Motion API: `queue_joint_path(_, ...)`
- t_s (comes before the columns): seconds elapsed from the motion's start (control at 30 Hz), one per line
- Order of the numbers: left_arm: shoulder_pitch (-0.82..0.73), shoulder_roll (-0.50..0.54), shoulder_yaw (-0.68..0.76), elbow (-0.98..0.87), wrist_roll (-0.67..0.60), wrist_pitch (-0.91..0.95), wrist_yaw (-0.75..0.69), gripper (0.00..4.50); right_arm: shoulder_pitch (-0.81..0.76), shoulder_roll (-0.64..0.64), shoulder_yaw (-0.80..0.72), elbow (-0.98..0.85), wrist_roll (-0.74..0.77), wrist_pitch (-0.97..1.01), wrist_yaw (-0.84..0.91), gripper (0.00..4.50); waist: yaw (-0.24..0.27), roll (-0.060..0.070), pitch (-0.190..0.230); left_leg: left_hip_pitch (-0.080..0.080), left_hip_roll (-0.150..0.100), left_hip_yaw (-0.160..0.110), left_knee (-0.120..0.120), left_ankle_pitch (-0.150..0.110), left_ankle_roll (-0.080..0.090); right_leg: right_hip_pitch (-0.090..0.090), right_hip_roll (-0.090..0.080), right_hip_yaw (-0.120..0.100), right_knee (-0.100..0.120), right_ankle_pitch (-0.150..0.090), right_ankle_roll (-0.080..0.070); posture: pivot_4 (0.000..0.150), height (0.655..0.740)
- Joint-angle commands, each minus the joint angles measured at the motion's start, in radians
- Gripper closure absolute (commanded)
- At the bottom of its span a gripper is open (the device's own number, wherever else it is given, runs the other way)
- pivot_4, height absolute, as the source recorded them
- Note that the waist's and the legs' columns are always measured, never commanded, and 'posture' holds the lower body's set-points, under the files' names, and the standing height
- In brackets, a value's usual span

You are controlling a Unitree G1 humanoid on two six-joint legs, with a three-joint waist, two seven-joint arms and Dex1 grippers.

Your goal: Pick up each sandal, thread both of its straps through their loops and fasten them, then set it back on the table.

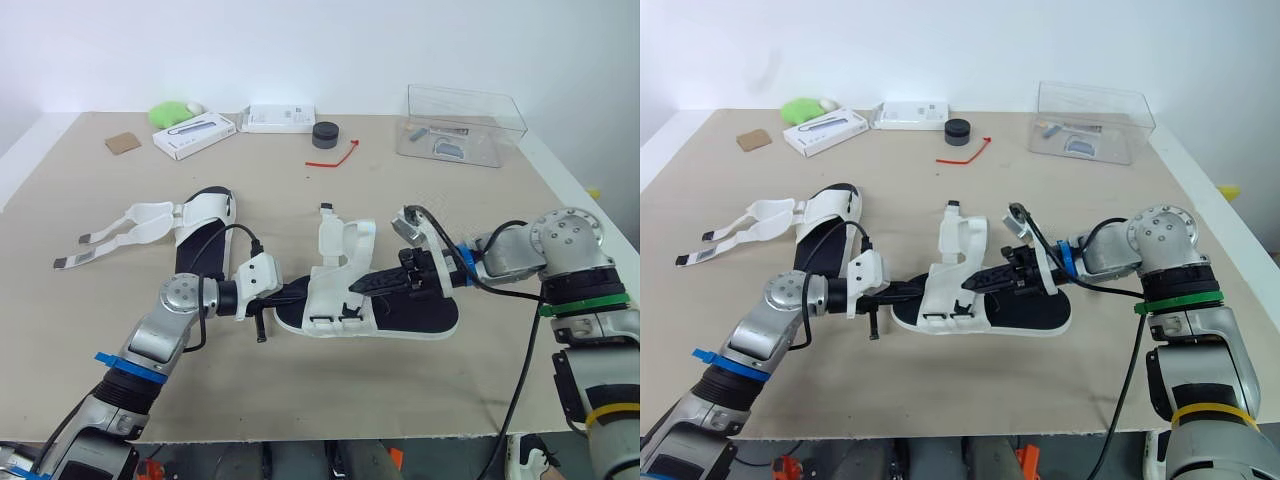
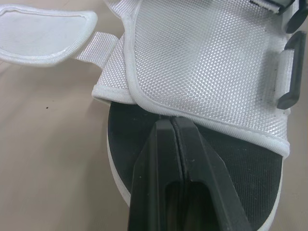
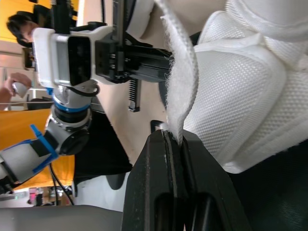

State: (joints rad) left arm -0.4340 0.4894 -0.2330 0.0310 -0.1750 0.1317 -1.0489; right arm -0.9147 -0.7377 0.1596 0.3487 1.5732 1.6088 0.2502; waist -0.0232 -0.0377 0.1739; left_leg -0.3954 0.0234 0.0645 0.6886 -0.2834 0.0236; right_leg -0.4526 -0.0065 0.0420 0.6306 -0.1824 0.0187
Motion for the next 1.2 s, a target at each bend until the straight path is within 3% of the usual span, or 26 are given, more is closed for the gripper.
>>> queue_joint_path(0.03, 0.007, 0.003, -0.006, 0.009, 0.019, 0.002, 0.015, 4.5, 0.004, -0.022, 0.01, -0.071, -0.032, 0.006, 0.022, 4.44, 0.0, 0.0, 0.0, 0.0, 0.0, 0.0, 0.0, 0.0, 0.0, 0.0, 0.0, 0.0, 0.0, 0.0, 0.0, 0.15, 0.74)
queue_joint_path(0.63, -0.004, -0.012, -0.023, 0.023, 0.027, -0.001, 0.025, 4.5, 0.031, -0.039, 0.015, -0.405, -0.225, 0.006, 0.212, 4.44, 0.0, 0.0, 0.0, 0.0, 0.0, 0.0, 0.0, 0.0, 0.001, 0.0, 0.0, 0.0, 0.0, 0.0, 0.0, 0.15, 0.74)
queue_joint_path(1.07, -0.005, -0.021, -0.023, 0.029, 0.036, 0.0, 0.024, 4.5, 0.118, -0.04, -0.022, -0.53, -0.225, 0.006, 0.192, 4.44, 0.002, 0.0, -0.002, 0.0, -0.001, 0.0, 0.001, 0.0, 0.001, 0.0, -0.001, 0.0, 0.001, 0.0, 0.0, 0.15, 0.74)
queue_joint_path(1.13, -0.007, -0.022, -0.023, 0.033, 0.036, -0.002, 0.024, 4.5, 0.123, -0.028, -0.048, -0.541, -0.234, 0.006, 0.185, 3.77, 0.002, 0.0, -0.002, 0.0, -0.001, 0.0, 0.002, 0.0, 0.001, 0.0, -0.001, 0.0, 0.001, 0.0, 0.0, 0.15, 0.74)
queue_joint_path(1.17, -0.009, -0.023, -0.023, 0.035, 0.036, -0.002, 0.023, 4.5, 0.121, -0.022, -0.061, -0.543, -0.241, 0.006, 0.183, 3.73, 0.002, 0.0, -0.002, 0.0, -0.001, 0.0, 0.002, 0.0, 0.001, 0.0, -0.001, 0.0, 0.001, 0.0, 0.0, 0.15, 0.74)
queue_joint_path(1.2, -0.01, -0.023, -0.022, 0.035, 0.036, -0.002, 0.023, 4.5, 0.114, -0.014, -0.076, -0.539, -0.248, 0.004, 0.176, 3.18, 0.002, 0.0, -0.002, 0.0, -0.001, 0.0, 0.002, 0.0, 0.001, 0.0, -0.001, 0.0, 0.001, 0.0, 0.0, 0.15, 0.74)
